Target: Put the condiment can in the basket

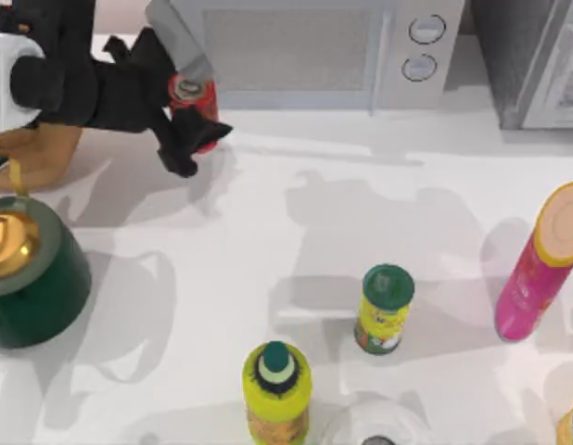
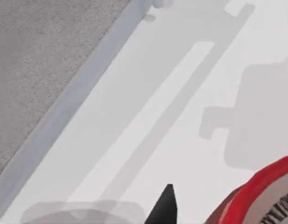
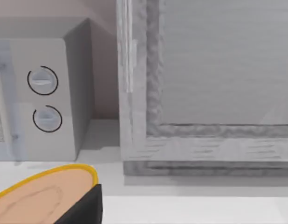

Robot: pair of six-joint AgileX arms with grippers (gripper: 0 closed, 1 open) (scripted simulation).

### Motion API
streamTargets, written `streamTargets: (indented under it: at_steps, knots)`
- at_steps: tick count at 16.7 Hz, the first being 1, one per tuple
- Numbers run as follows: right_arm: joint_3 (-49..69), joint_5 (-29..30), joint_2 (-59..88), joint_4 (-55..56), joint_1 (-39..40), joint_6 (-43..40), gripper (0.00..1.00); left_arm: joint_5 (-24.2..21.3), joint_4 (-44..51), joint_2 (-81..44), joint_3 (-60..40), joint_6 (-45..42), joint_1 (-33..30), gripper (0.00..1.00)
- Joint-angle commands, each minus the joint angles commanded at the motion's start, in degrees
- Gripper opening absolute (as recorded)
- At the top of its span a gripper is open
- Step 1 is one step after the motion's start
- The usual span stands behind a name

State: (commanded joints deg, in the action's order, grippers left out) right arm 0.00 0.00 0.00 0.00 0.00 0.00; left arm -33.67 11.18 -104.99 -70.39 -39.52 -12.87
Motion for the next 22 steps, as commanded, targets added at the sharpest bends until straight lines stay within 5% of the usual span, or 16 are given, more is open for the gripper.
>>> streamTargets:
  at_steps: [7, 10, 16, 22]
  knots:
    - [0.0, 0.0, 0.0, 0.0, 0.0, 0.0, 1.00, 20.9, 18.0, 7.5, -16.2, 26.7, 14.9, 0.00]
    - [0.0, 0.0, 0.0, 0.0, 0.0, 0.0, 1.00, 26.6, 23.5, 8.9, -20.4, 32.4, 20.1, 0.00]
    - [0.0, 0.0, 0.0, 0.0, 0.0, 0.0, 1.00, 27.4, 23.9, 8.7, -21.0, 33.0, 20.7, 0.00]
    - [0.0, 0.0, 0.0, 0.0, 0.0, 0.0, 1.00, 27.7, 14.9, 2.3, -19.1, 33.4, 20.2, 0.00]
